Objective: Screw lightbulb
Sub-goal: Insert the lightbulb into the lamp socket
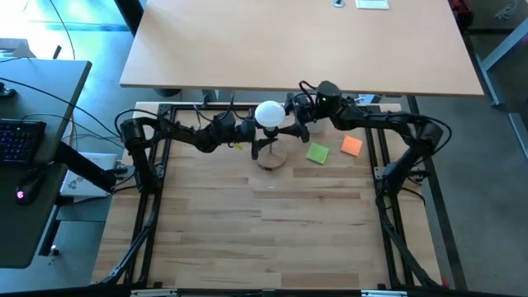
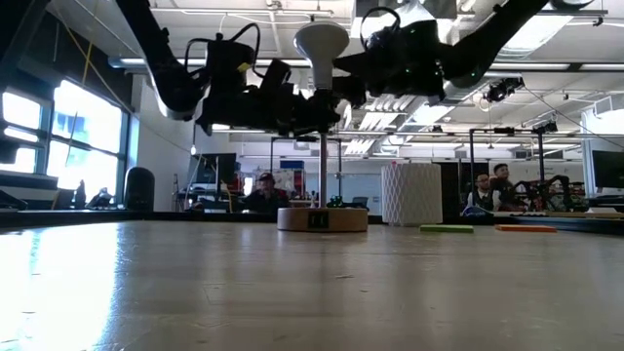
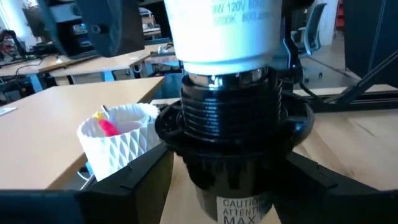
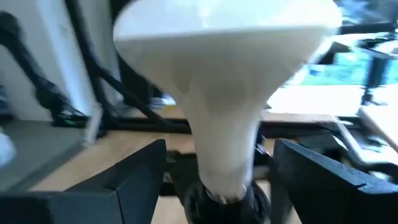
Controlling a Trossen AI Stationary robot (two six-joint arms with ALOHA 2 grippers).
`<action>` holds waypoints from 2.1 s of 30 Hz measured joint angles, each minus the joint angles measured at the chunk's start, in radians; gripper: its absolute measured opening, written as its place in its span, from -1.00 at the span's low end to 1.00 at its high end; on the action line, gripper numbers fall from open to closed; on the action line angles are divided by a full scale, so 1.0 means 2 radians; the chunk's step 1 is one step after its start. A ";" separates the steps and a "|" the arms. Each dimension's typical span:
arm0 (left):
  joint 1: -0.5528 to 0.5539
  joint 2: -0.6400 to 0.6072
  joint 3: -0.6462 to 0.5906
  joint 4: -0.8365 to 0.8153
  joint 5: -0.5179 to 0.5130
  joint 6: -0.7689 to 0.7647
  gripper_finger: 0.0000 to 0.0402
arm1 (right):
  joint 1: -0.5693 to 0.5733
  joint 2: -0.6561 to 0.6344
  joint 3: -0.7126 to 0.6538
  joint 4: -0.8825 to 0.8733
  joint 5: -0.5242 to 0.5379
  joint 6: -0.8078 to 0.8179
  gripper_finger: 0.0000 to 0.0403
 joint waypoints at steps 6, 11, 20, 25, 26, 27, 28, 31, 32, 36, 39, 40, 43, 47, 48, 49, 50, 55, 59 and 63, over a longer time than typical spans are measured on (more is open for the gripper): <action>0.000 0.000 0.004 -0.002 0.011 -0.001 -0.05 | -0.002 0.047 0.041 0.009 -0.053 0.021 0.30; -0.002 0.000 0.004 -0.004 0.041 -0.003 -0.22 | -0.008 0.073 0.083 0.010 -0.127 0.041 0.09; -0.003 0.000 0.004 -0.006 0.061 -0.001 -0.22 | -0.009 0.113 0.134 0.005 -0.206 0.077 -0.03; -0.005 0.000 0.004 -0.009 0.057 -0.001 -0.22 | -0.009 0.120 0.131 0.008 -0.200 0.072 -0.09; -0.005 0.000 0.004 -0.010 0.055 -0.001 -0.22 | -0.010 0.120 0.129 0.008 -0.198 0.070 -0.12; -0.005 0.000 0.004 -0.012 0.051 -0.002 -0.22 | -0.011 0.120 0.127 0.009 -0.196 0.069 -0.15; -0.005 0.000 0.004 -0.013 0.045 -0.002 -0.22 | -0.012 0.120 0.125 0.009 -0.193 0.068 -0.18; -0.005 -0.001 0.002 -0.012 0.034 -0.002 -0.22 | -0.015 0.120 0.125 0.003 -0.180 0.070 -0.26; -0.005 -0.001 0.002 -0.013 0.034 -0.003 -0.22 | -0.015 0.120 0.125 0.002 -0.176 0.070 -0.27; -0.006 -0.001 0.002 -0.015 0.026 -0.003 -0.22 | -0.015 0.120 0.124 0.001 -0.171 0.076 -0.27; -0.007 -0.002 0.001 -0.021 0.008 -0.002 -0.22 | -0.013 0.120 0.124 -0.009 -0.165 0.075 -0.27; -0.007 -0.002 -0.002 -0.020 0.003 0.000 -0.22 | -0.012 0.118 0.124 -0.016 -0.160 0.072 -0.27; -0.008 -0.011 -0.017 -0.016 -0.015 0.003 -0.22 | -0.010 0.101 0.124 -0.072 -0.126 0.028 -0.27; -0.012 -0.035 -0.040 -0.020 -0.045 0.010 -0.22 | -0.003 0.055 0.125 -0.192 -0.044 -0.068 -0.27; -0.012 -0.041 -0.044 -0.021 -0.052 0.012 -0.22 | 0.001 0.046 0.124 -0.214 -0.023 -0.086 -0.27; -0.012 -0.045 -0.045 -0.023 -0.053 0.013 -0.22 | 0.008 0.039 0.124 -0.228 -0.003 -0.099 -0.29; -0.014 -0.048 -0.047 -0.024 -0.056 0.015 -0.22 | 0.016 0.033 0.124 -0.239 0.015 -0.108 -0.30; -0.020 -0.052 -0.048 -0.021 -0.060 0.020 -0.22 | 0.053 0.025 0.124 -0.245 0.099 -0.110 -0.32; -0.025 -0.052 -0.049 -0.020 -0.066 0.019 -0.22 | 0.071 0.026 0.124 -0.241 0.152 -0.091 -0.28; -0.026 -0.052 -0.048 -0.020 -0.080 0.019 -0.22 | 0.074 0.026 0.124 -0.240 0.178 -0.083 -0.21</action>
